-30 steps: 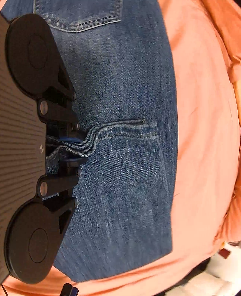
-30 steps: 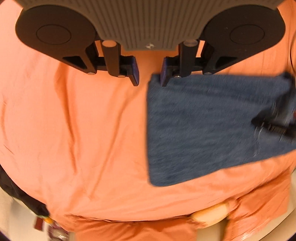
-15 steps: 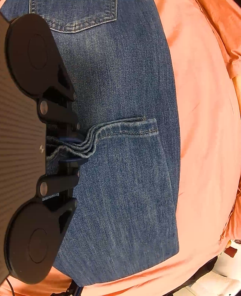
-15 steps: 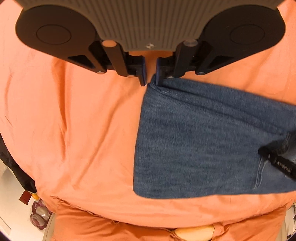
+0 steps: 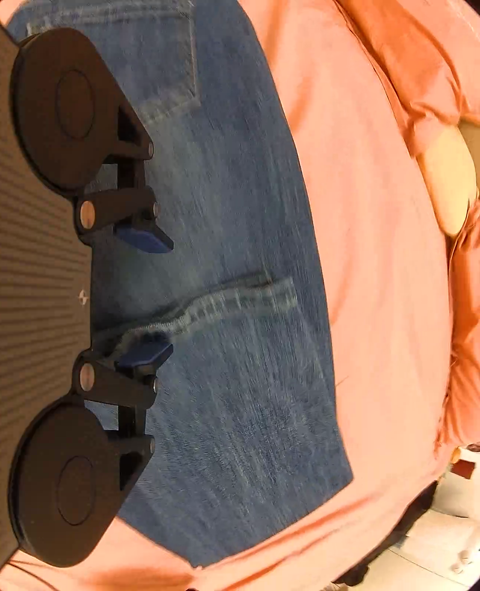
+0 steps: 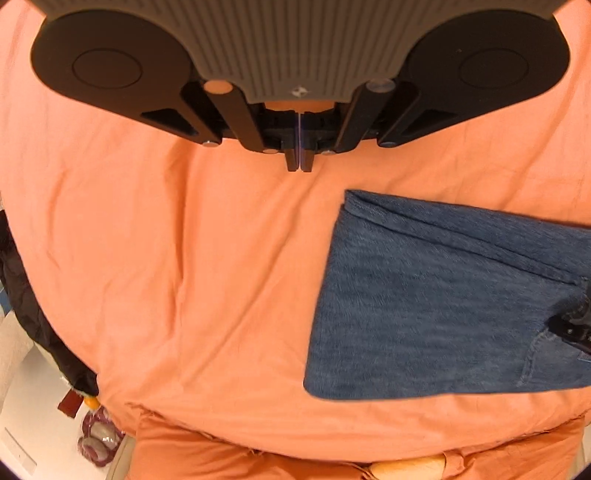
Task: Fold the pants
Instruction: 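Grasp the drawstring waistband with the left gripper and lift it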
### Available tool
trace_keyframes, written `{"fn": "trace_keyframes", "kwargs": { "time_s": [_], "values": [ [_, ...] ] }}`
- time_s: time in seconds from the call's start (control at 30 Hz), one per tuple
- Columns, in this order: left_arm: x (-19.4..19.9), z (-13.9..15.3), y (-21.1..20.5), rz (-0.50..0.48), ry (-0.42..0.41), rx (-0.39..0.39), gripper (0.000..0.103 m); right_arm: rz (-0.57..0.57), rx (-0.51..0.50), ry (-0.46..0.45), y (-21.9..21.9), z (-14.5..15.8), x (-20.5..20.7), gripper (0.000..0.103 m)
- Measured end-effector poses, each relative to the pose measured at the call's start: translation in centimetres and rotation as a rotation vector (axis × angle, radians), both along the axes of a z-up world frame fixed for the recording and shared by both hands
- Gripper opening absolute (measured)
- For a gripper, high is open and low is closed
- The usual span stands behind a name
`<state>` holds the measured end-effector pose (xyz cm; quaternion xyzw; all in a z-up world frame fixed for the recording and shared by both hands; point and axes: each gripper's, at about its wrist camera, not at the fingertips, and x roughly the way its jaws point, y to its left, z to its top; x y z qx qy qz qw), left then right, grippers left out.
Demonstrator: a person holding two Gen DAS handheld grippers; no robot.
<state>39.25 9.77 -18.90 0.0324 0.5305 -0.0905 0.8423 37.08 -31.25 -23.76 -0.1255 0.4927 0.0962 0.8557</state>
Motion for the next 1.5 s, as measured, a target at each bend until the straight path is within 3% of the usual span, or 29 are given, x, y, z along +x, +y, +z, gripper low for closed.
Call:
{"fn": "trace_keyframes", "kwargs": {
  "time_s": [0.17,0.3,0.47,0.57,0.7,0.77,0.9,1.03,1.23,1.37,1.5],
  "values": [
    [-3.1,3.0,5.3,0.107,-0.042,0.040,0.065,0.050,0.059,-0.021,2.5,1.8,-0.2,0.000],
    [-6.2,5.4,9.7,0.291,-0.126,0.057,0.065,0.162,0.075,-0.045,6.7,2.4,-0.3,0.000],
    [-10.0,6.2,13.9,0.462,-0.185,0.052,0.066,0.335,0.012,-0.059,13.3,2.7,0.4,0.000],
    [-11.8,5.9,16.3,0.585,-0.202,0.045,0.072,0.439,-0.047,-0.078,17.1,3.0,0.8,0.000],
    [-14.3,4.3,20.4,0.803,-0.214,-0.100,0.075,0.518,-0.114,-0.099,21.1,3.3,1.7,0.000],
    [-14.8,3.4,22.3,0.862,-0.203,-0.173,0.075,0.542,-0.155,-0.118,22.8,3.4,2.2,0.000],
    [-15.9,1.9,25.5,0.943,-0.203,-0.276,0.081,0.560,-0.199,-0.133,25.4,3.5,3.5,0.000],
    [-16.3,0.0,28.0,1.017,-0.193,-0.432,0.084,0.576,-0.224,-0.129,27.6,3.0,4.9,0.000],
    [-16.3,-2.9,30.2,1.106,-0.204,-0.611,0.085,0.593,-0.271,-0.059,30.2,0.2,6.4,0.002],
    [-15.9,-3.6,31.3,1.117,-0.220,-0.645,0.086,0.639,-0.302,0.028,31.4,-2.5,6.4,0.000],
    [-15.3,-4.1,32.3,1.087,-0.225,-0.638,0.086,0.706,-0.378,0.021,32.6,-3.9,5.7,0.000]
  ]
}}
